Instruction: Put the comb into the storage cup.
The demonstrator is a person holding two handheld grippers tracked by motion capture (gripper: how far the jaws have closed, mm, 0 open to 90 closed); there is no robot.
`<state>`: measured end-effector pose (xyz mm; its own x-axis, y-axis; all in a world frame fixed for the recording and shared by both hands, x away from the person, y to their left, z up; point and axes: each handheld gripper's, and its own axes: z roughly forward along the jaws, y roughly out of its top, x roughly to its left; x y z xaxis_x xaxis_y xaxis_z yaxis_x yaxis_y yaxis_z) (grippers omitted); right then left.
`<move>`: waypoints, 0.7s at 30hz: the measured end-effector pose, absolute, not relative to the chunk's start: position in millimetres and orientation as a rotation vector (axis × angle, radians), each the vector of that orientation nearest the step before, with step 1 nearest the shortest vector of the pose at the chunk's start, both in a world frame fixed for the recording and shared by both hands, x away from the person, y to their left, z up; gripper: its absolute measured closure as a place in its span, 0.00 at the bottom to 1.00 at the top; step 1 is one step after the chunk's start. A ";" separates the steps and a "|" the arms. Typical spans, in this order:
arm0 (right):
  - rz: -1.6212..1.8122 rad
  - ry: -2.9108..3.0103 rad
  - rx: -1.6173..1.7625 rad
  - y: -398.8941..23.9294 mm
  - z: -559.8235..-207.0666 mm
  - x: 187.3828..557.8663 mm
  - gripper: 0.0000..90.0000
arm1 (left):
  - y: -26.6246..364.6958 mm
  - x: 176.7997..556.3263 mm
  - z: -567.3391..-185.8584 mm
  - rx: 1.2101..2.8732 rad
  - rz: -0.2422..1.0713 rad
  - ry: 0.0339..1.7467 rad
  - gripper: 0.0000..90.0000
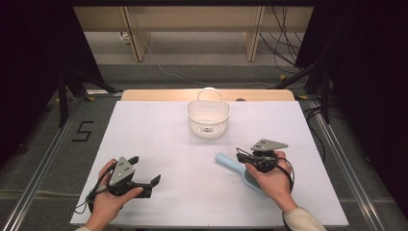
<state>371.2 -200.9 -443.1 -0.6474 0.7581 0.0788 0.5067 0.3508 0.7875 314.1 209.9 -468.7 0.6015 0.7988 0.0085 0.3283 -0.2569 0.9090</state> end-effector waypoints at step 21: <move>0.992 2.390 1.299 -156.1 -459.9 413.9 1.00 | 210.3 314.2 -469.5 1.842 0.593 0.910 0.01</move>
<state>413.9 -156.1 -459.9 -0.5735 0.8129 0.1015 0.6456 0.3723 0.6667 314.2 210.3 -469.5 0.6035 0.7973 0.0084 0.3301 -0.2594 0.9076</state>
